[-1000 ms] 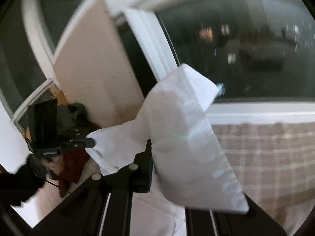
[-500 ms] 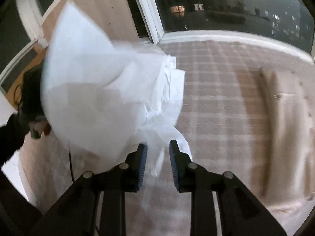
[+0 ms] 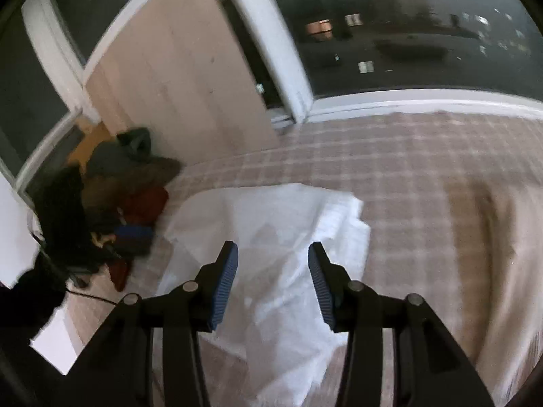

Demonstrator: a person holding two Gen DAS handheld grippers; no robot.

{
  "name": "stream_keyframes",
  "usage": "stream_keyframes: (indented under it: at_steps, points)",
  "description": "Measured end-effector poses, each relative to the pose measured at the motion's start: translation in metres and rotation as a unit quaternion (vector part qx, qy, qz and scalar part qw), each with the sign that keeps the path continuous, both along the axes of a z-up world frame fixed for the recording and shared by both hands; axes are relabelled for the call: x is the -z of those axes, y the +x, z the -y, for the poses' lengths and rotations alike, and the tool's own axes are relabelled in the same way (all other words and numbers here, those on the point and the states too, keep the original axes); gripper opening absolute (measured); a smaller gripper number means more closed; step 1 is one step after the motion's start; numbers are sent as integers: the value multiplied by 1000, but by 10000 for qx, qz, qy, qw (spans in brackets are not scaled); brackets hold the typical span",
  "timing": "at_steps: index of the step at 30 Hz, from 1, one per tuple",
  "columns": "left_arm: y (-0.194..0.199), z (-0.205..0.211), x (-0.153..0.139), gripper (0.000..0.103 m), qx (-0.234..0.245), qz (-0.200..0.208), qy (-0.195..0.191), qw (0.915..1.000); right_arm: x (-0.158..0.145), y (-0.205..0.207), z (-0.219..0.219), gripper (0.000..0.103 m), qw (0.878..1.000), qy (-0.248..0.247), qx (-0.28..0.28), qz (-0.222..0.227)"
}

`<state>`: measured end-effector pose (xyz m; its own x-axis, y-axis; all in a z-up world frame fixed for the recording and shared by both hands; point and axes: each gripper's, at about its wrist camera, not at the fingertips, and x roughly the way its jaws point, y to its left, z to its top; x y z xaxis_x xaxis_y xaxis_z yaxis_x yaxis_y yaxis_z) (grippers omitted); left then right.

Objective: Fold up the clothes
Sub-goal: 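Grasp the folded shirt edge with the right gripper and lift it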

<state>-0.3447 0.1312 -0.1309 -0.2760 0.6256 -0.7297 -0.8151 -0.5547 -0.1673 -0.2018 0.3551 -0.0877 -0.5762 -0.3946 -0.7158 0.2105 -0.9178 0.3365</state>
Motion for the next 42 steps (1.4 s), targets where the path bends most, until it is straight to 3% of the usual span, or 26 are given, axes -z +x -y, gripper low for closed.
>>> stream_keyframes:
  at_steps: [2,6,7,10,14,17,21,24,25,27,31,34,40,42]
  points:
    - [-13,-6,3,29,20,-17,48,10000,18,-24,12,43,9995,206,-134,218]
    - [-49,-18,44,33,-225,121,-723,9971,73,-60,35,43,9896,579,-459,1235]
    - [-58,-16,54,33,-370,243,-923,9947,69,-59,39,43,9889,784,-547,1140]
    - [-59,8,43,32,-596,380,-433,9966,41,-50,49,43,9896,872,-744,864]
    - [-45,30,29,30,-616,266,-377,9970,0,-38,66,44,9903,807,-1019,497]
    - [-43,38,24,30,-626,212,-437,9969,-3,-40,110,45,9828,1005,-1535,222]
    - [-44,58,17,30,-767,295,-242,9963,23,-44,165,45,9553,2120,-2061,-22]
    - [-48,67,19,30,-841,427,-64,9955,35,-51,178,44,9437,2494,-2171,-25]
    - [-48,66,20,30,-771,461,-31,9960,35,-57,174,43,9470,2414,-2115,123]
    - [-45,61,22,30,-611,507,16,9968,34,-71,163,12,9544,2186,-1986,429]
    - [-42,36,27,30,-101,642,260,9975,-5,-95,124,8,9797,1062,-1567,662]
    - [-44,12,30,30,287,703,391,9963,-33,-110,106,8,9878,646,-1287,591]
    - [-72,-19,44,30,568,922,525,9927,-52,-121,97,7,9922,419,-1055,510]
    - [-79,-20,53,30,425,798,270,9955,-54,-118,96,7,9926,393,-1027,511]
